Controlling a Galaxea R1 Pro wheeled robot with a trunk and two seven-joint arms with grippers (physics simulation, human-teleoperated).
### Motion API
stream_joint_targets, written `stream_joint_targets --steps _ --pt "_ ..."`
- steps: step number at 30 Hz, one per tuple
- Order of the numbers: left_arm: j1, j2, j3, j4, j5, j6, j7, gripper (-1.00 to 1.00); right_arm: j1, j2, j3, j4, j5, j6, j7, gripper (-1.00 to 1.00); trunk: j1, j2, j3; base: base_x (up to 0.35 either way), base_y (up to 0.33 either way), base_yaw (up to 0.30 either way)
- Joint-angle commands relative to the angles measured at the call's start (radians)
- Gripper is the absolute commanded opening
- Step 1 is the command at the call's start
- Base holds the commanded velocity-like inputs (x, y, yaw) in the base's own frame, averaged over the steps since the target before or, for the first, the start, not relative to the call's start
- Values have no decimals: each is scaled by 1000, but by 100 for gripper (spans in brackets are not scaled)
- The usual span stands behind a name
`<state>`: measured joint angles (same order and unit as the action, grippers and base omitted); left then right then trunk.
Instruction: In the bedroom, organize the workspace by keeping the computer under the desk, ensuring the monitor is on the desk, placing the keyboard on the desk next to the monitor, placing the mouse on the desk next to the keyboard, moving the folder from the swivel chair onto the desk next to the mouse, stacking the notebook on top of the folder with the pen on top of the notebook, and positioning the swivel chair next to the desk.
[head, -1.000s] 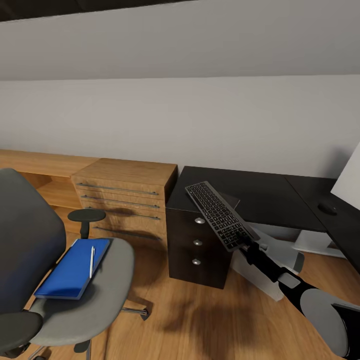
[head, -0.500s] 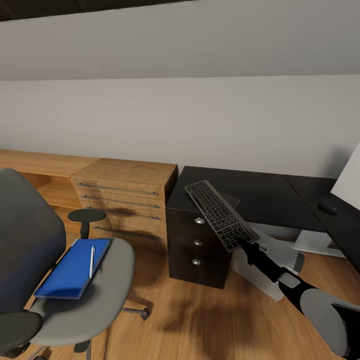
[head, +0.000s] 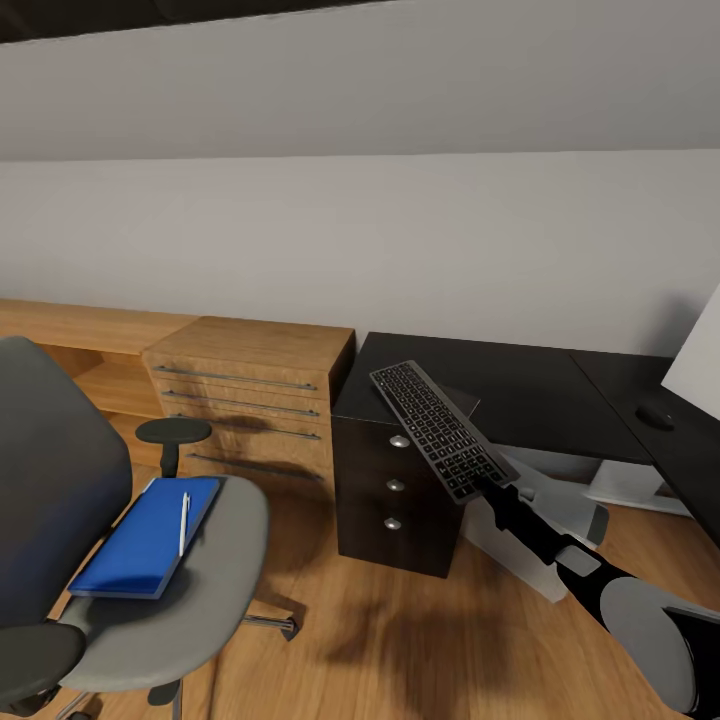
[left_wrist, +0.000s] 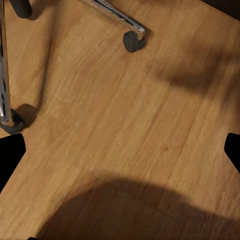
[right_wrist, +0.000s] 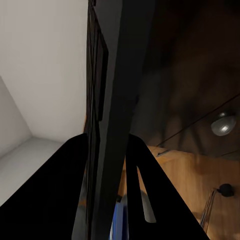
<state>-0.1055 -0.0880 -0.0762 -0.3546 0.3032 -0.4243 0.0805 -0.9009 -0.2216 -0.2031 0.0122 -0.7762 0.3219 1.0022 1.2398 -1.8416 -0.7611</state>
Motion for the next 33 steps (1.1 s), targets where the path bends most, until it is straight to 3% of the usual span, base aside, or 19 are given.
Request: stream_joint_targets --steps 1,7,16,23,33 --pt "0 1 -8 0 4 -4 8 100 -1 -1 1 2 3 8 2 -100 0 0 -1 0 0 0" --pt "-1 1 -8 0 4 -4 8 100 -1 0 1 2 3 8 3 -100 0 0 -1 0 0 0" --pt "-1 -1 -8 0 4 -4 8 100 -1 1 1 0 2 7 8 -100 -35 63 27 0 0 0" --pt "-1 -1 -8 0 4 -4 8 100 -1 1 1 0 -1 -49 10 -100 -61 112 49 0 0 0" --pt "-1 -2 -8 0 4 -4 8 100 -1 0 1 1 -1 -64 23 -100 -100 182 81 0 0 0"
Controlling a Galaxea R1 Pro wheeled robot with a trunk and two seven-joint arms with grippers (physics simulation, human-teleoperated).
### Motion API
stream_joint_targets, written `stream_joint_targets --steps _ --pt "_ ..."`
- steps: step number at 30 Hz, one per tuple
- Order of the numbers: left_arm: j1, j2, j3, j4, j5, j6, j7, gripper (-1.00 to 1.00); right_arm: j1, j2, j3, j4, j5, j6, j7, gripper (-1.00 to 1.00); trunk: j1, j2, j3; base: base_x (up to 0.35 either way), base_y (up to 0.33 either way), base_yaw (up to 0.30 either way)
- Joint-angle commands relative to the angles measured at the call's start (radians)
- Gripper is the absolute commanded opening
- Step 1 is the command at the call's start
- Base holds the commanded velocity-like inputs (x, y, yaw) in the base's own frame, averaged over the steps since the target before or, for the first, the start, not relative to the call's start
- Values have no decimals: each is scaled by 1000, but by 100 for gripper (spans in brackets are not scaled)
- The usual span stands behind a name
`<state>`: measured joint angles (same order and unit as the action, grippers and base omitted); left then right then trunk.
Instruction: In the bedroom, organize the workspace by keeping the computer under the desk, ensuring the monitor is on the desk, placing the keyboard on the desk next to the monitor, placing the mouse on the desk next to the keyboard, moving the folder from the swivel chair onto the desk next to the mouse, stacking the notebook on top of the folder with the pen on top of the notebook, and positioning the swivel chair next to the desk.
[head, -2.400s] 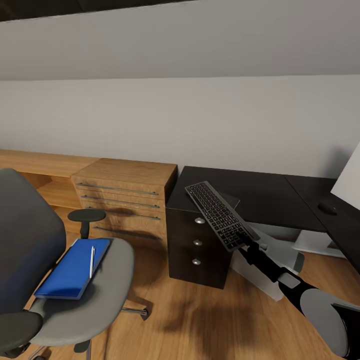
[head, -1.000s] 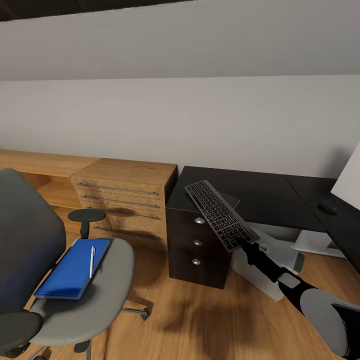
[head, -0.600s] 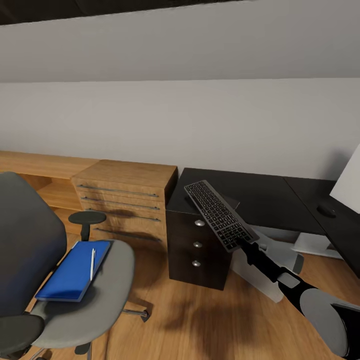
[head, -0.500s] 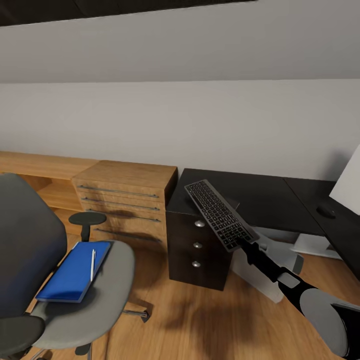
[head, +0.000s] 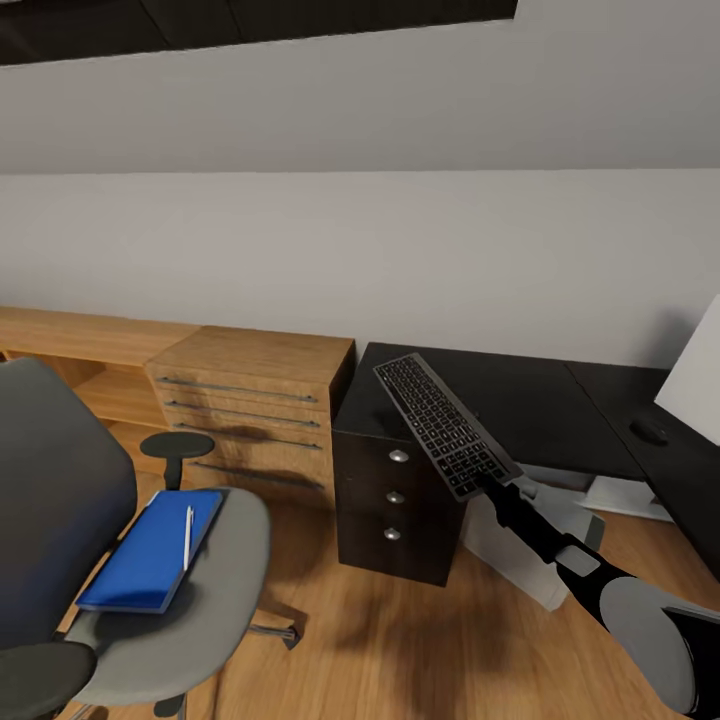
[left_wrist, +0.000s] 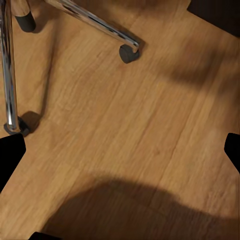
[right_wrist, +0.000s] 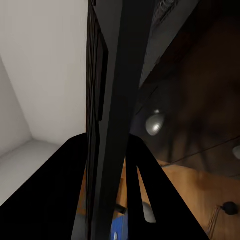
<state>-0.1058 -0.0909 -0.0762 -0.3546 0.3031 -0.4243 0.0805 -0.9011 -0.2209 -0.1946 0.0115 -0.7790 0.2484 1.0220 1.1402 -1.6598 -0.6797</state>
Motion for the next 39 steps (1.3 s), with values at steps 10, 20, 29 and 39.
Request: stream_joint_targets --steps 10,20,29,39 --pt "-1 0 -8 0 4 -4 8 100 -1 -6 -25 2 1 0 -4 -100 -16 28 12 0 0 0" --pt "0 0 -8 0 4 -4 8 100 -1 -31 -85 3 2 -25 -35 -100 -16 28 12 0 0 0" --pt "0 -1 -8 2 4 -4 8 100 -1 -61 -176 2 2 -26 -102 -100 -16 28 12 0 0 0" --pt "0 -1 -8 2 4 -4 8 100 -1 -93 -194 2 1 -25 -122 -100 -16 28 12 0 -9 0"
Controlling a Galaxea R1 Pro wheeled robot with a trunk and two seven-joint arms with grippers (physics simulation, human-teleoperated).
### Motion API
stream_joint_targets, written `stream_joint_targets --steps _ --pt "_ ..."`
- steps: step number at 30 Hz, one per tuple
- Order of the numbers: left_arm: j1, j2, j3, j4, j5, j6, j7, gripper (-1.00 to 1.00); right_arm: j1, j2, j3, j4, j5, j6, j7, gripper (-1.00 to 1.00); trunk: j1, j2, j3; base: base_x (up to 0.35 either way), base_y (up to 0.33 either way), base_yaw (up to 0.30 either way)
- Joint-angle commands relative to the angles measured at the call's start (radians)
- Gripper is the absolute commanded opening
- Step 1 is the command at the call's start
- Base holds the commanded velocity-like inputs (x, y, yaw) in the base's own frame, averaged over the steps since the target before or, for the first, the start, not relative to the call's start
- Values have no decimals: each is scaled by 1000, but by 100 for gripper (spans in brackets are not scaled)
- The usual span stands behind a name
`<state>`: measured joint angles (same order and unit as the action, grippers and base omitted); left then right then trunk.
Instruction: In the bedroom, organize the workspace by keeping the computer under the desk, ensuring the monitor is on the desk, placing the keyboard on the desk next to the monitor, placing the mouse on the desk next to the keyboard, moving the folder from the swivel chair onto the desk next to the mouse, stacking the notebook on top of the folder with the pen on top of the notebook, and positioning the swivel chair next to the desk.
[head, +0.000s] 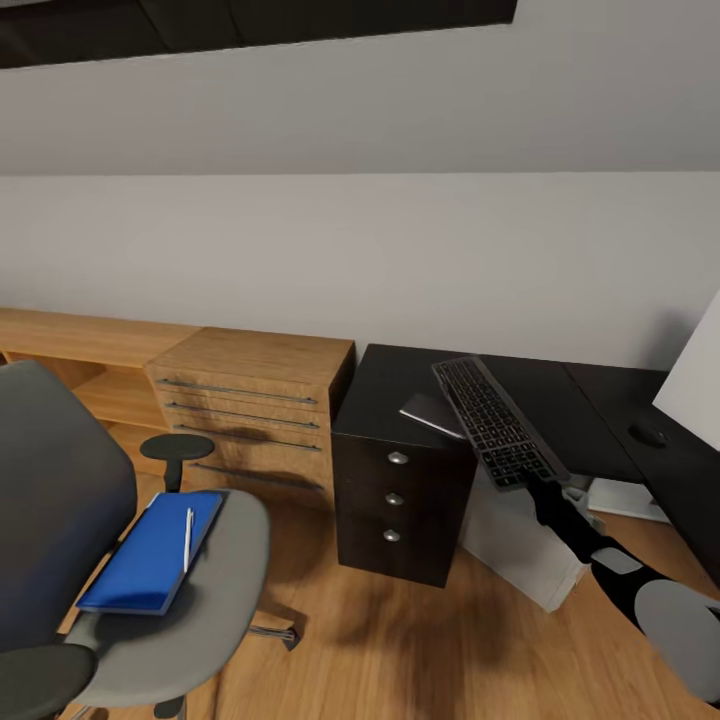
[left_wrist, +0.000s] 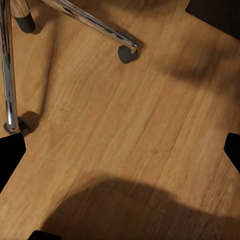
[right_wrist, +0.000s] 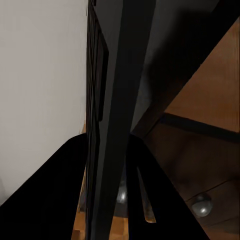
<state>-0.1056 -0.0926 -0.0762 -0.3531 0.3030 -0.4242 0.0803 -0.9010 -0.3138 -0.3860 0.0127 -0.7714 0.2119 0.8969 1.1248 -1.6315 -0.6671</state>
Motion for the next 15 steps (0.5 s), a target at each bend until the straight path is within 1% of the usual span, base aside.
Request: stream_joint_targets --steps 1,3,5,6,8,10,15 --pt "0 1 -8 0 4 -4 8 100 -1 -3 -3 1 -6 11 0 -100 0 0 -1 0 -87 0" --pt "0 1 -8 0 4 -4 8 100 -1 -9 -9 1 -6 11 -14 -100 0 0 -1 0 -117 0" --pt "-1 1 -8 1 4 -4 8 100 -1 -14 -29 1 -6 11 -30 -100 0 0 -1 0 -99 0" --pt "0 1 -8 1 4 -4 8 100 -1 -18 -47 1 -6 11 -42 -100 0 0 -1 0 -58 0" --pt "-1 1 -8 1 4 -4 8 100 -1 -23 -71 1 -6 10 -59 -100 0 0 -1 0 -38 0" --pt "-1 1 -8 2 4 -4 8 100 -1 -28 -85 1 -6 10 -68 -100 0 0 -1 0 -19 0" --pt "-1 1 -8 3 4 -4 7 100 -1 -32 -97 1 -6 10 -79 -100 0 0 -1 0 -7 0"
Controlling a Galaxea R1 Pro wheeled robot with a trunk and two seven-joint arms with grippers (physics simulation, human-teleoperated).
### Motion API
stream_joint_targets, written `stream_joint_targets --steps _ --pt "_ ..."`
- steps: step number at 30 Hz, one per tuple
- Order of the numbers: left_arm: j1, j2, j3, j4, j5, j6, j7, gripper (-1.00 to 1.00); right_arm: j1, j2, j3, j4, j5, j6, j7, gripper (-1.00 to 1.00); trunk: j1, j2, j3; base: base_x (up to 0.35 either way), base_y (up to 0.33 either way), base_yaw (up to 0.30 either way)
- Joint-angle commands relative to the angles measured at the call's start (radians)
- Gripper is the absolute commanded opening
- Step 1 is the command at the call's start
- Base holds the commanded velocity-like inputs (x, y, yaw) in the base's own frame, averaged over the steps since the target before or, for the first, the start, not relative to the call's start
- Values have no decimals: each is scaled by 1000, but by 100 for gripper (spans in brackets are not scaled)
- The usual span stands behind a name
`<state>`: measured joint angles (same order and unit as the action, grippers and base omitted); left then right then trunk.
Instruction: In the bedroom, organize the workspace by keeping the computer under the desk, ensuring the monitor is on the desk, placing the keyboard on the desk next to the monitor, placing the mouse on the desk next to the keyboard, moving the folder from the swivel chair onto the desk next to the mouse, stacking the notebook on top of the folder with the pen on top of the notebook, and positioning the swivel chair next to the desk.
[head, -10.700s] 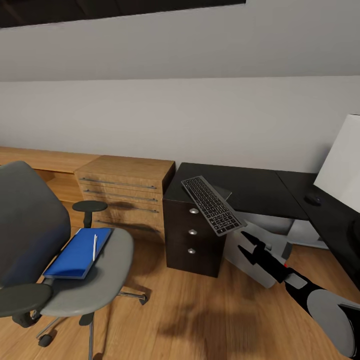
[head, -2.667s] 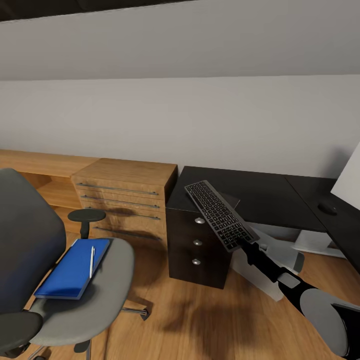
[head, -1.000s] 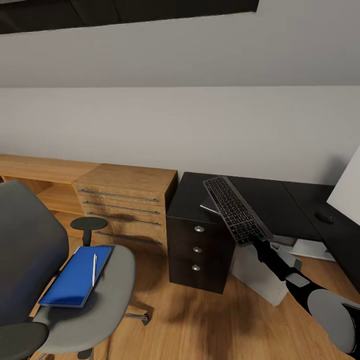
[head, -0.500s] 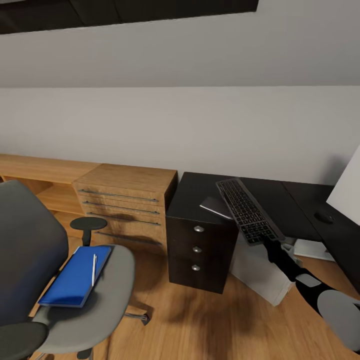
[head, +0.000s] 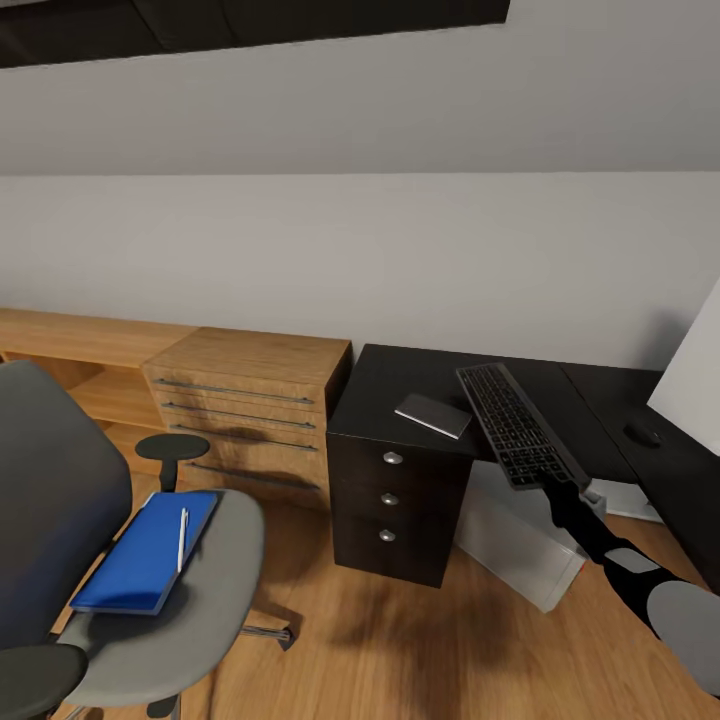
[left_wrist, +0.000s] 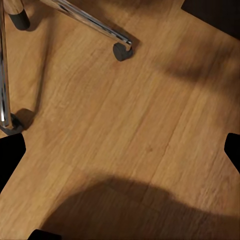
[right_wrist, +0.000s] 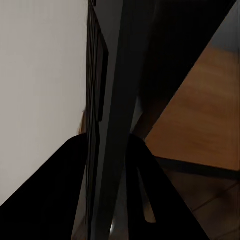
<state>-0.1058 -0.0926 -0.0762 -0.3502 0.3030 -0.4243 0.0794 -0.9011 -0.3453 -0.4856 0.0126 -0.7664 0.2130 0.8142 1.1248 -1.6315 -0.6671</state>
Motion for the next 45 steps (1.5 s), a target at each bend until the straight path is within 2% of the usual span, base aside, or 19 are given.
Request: stream_joint_targets --steps 1,11,20,29,33,38,40,45 --pt "0 1 -8 0 4 -4 8 100 -1 -1 1 1 -11 9 -2 -100 0 0 -1 0 -2 0" --pt "0 -1 -8 0 4 -4 8 100 -1 -1 -4 1 -11 9 -27 -100 0 0 -1 0 0 0" --pt "0 0 -8 11 4 -4 8 100 -1 -1 -36 1 -11 5 -53 -100 0 0 -1 0 0 0" --pt "0 0 -10 18 4 -4 8 100 -1 -1 -41 1 -11 1 -56 -100 0 0 -1 0 0 0" --pt "0 -1 -10 18 4 -4 8 100 -1 -1 -41 1 -10 -38 -59 -100 0 0 -1 0 0 0" --pt "-1 -1 -10 19 4 -4 8 100 -1 5 -42 2 -10 -176 -92 -100 0 0 -1 0 0 0" --pt "0 -1 -10 19 4 -4 8 100 -1 6 -42 3 -11 -208 -109 -100 0 0 -1 0 0 0" --pt "-1 -1 -10 19 4 -4 8 100 -1 8 -42 3 -12 -235 -127 -100 0 0 -1 0 0 0"
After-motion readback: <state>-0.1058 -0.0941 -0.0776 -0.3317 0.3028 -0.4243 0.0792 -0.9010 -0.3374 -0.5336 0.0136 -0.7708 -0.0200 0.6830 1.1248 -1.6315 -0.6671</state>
